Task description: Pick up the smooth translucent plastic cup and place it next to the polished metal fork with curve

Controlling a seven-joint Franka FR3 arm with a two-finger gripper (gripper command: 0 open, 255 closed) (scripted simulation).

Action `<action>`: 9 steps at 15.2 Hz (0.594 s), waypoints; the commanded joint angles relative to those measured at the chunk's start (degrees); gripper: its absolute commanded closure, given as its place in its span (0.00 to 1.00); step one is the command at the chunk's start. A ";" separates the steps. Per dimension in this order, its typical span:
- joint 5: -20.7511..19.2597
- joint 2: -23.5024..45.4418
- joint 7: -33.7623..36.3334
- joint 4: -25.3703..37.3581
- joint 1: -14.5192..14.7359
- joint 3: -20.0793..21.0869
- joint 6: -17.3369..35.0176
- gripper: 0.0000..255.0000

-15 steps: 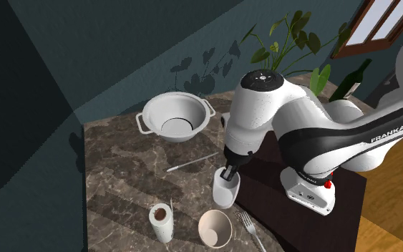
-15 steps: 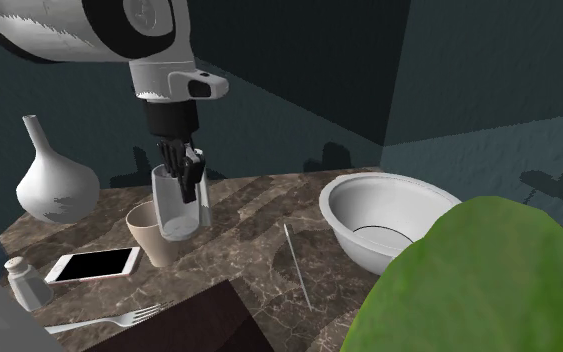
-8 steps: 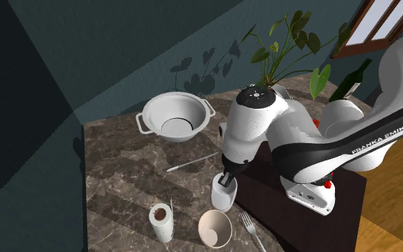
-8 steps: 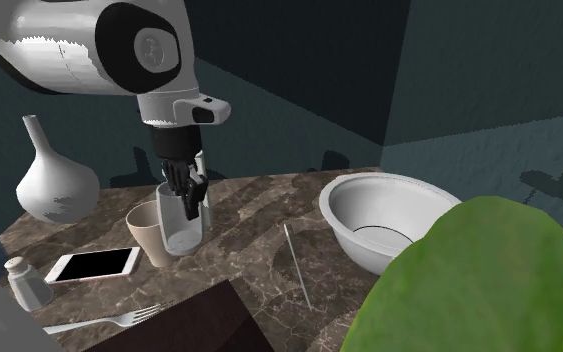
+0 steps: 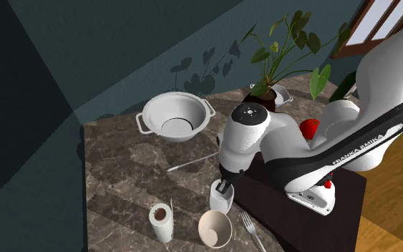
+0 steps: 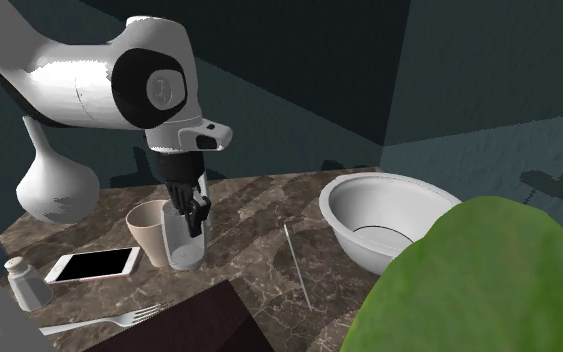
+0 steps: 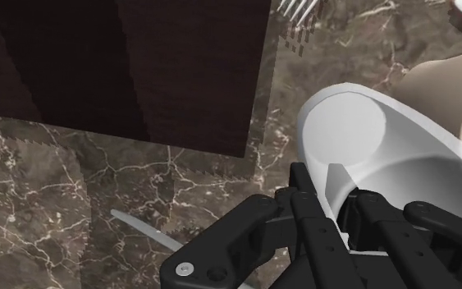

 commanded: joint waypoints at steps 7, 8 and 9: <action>-2.41 6.34 1.88 -1.24 -1.92 2.02 7.40 1.00; -2.41 6.34 1.88 -1.24 -1.91 2.01 7.40 1.00; -2.41 6.34 1.88 -1.24 -1.92 2.01 7.40 1.00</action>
